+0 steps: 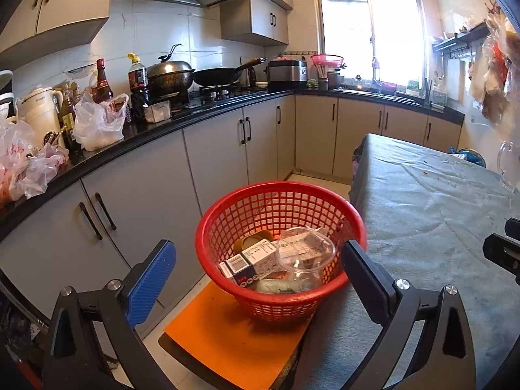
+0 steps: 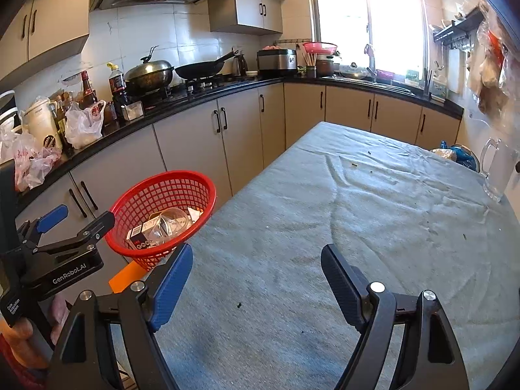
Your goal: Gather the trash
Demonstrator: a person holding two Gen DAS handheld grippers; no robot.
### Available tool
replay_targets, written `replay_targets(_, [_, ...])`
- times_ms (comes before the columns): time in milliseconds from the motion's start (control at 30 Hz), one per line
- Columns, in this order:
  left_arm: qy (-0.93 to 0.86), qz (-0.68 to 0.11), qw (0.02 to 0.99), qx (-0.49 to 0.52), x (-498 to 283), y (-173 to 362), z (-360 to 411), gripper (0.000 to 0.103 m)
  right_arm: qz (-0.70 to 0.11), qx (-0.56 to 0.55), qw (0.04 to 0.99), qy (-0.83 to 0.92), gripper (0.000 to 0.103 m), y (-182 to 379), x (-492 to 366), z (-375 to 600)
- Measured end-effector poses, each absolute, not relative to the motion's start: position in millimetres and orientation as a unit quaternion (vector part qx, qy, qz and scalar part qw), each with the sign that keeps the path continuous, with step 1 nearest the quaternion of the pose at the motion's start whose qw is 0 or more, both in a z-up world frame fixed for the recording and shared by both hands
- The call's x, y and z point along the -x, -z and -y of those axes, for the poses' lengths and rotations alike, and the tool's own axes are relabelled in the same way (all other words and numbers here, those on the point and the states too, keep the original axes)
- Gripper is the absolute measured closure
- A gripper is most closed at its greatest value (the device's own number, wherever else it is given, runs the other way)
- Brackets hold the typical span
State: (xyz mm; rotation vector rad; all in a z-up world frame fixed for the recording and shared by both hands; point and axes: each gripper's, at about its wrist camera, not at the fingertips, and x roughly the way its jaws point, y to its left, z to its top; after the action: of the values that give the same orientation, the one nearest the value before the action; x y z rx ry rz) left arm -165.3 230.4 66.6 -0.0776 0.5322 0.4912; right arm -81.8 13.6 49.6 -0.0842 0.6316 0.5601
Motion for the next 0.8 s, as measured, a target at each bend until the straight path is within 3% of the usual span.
replay_targets(800, [-0.232, -0.253, 0.939, 0.033, 169, -68, -222, 0.002, -0.304, 0.05, 0.912, -0.272, 0.017, -50, 93, -16])
